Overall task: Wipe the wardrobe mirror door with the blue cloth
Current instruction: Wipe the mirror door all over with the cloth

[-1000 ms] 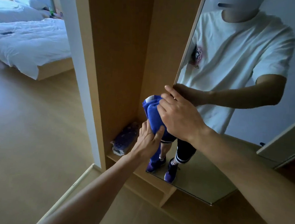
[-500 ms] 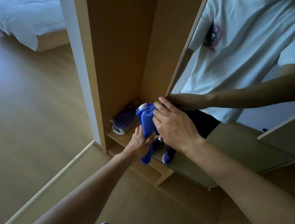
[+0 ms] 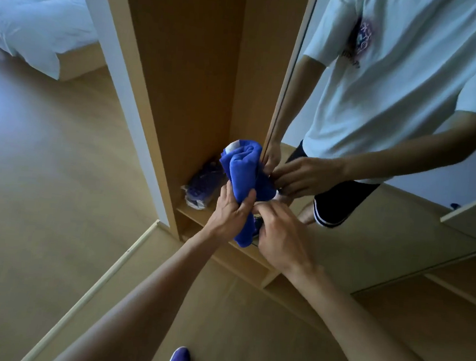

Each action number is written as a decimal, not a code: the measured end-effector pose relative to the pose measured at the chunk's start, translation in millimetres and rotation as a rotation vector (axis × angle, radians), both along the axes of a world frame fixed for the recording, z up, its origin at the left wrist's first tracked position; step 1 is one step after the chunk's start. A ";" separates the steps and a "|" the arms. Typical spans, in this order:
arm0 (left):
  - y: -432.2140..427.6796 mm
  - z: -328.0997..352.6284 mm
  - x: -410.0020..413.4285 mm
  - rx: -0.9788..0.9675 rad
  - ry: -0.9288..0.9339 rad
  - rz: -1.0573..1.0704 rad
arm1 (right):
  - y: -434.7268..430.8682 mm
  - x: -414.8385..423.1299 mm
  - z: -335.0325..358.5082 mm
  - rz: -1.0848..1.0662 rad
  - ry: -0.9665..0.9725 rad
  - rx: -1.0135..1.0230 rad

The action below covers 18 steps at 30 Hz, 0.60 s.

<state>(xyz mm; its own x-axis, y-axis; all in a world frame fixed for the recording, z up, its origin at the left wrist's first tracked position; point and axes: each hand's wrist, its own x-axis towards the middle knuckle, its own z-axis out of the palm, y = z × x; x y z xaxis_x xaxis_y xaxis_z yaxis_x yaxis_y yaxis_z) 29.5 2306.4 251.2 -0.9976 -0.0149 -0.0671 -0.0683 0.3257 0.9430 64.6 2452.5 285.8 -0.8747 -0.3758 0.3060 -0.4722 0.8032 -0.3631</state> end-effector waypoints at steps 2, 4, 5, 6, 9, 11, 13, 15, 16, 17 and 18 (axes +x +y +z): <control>2.8 -13.7 3.7 -0.006 -0.042 0.012 | 0.6 -0.3 -17.8 -0.051 -0.109 -0.066; 3.0 -31.4 8.6 0.015 -0.097 0.005 | 0.8 0.3 -32.2 -0.084 -0.176 -0.099; 2.2 -38.8 11.7 0.024 -0.116 0.005 | 0.9 0.7 -38.1 -0.093 -0.206 -0.114; 0.5 -45.3 14.1 0.032 -0.128 0.002 | 1.2 1.6 -44.0 -0.102 -0.232 -0.120; -5.3 -57.4 15.4 0.065 -0.139 -0.013 | 5.7 3.4 -62.0 -0.129 -0.276 -0.088; -7.2 -60.4 13.8 0.086 -0.129 -0.031 | 11.6 5.6 -73.4 -0.160 -0.337 -0.066; -7.8 -62.9 14.7 0.098 -0.108 -0.040 | 16.6 8.3 -83.0 -0.185 -0.400 -0.076; -8.6 -67.7 17.4 0.093 -0.109 -0.024 | 16.7 9.3 -89.0 -0.203 -0.471 -0.106; -8.3 -70.3 18.4 0.094 -0.112 -0.010 | 14.9 9.5 -91.4 -0.209 -0.503 -0.125; -6.8 -74.2 18.9 0.095 -0.121 0.001 | 12.6 9.8 -94.9 -0.217 -0.531 -0.143; -4.7 -78.7 19.4 0.093 -0.132 0.010 | 10.3 9.9 -99.6 -0.221 -0.549 -0.160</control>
